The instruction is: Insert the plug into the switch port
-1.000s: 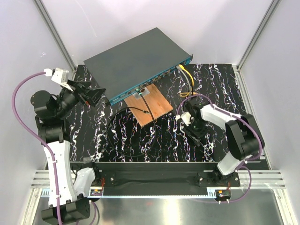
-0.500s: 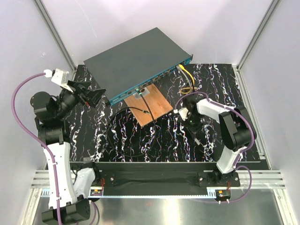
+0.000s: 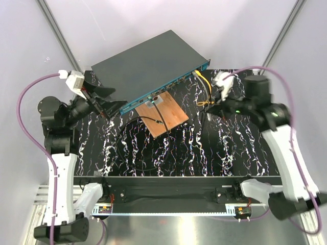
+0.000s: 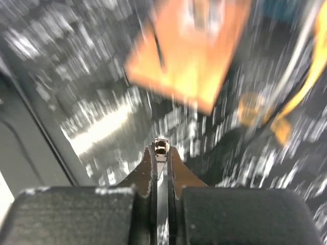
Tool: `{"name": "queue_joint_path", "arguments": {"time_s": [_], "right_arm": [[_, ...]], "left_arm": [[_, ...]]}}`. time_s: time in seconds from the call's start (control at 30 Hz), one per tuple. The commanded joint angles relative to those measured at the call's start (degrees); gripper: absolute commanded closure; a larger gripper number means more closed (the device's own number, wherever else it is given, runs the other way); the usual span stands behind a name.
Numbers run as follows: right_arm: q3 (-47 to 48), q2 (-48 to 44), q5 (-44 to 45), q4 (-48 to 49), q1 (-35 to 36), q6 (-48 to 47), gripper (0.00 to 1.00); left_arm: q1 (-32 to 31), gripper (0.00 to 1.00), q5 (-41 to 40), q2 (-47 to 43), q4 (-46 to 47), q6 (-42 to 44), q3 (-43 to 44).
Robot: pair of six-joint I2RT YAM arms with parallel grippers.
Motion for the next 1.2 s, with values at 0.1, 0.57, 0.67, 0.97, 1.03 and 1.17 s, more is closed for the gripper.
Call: {"name": "queue_joint_path", "arguments": {"time_s": [0.1, 0.57, 0.67, 0.97, 1.03, 1.17], "right_arm": [[13.1, 0.2, -22.0, 11.8, 0.2, 13.7, 1.00], [1.9, -3.5, -27.6, 50.2, 11.5, 33.4, 1.00], [1.1, -3.5, -26.7, 52.0, 12.8, 33.7, 1.00], [-1.0, -3.3, -25.7, 53.7, 14.2, 34.4, 1.00], [-1.2, -3.3, -25.3, 53.7, 14.2, 34.4, 1.00], [-1.4, -3.4, -24.6, 53.7, 14.2, 33.4, 1.00]], "left_arm": [[-14.4, 0.01, 1.5, 2.0, 3.9, 1.3, 5.1], [-46.2, 0.11, -21.6, 12.8, 5.0, 9.9, 9.9], [-47.7, 0.17, -21.5, 14.4, 7.9, 9.8, 10.4], [-49.7, 0.38, -20.2, 17.4, 11.3, 7.5, 12.3], [-49.6, 0.41, -19.2, 17.6, 11.9, 7.0, 12.6], [-50.4, 0.45, -17.4, 17.8, 12.7, 7.0, 12.7]]}}
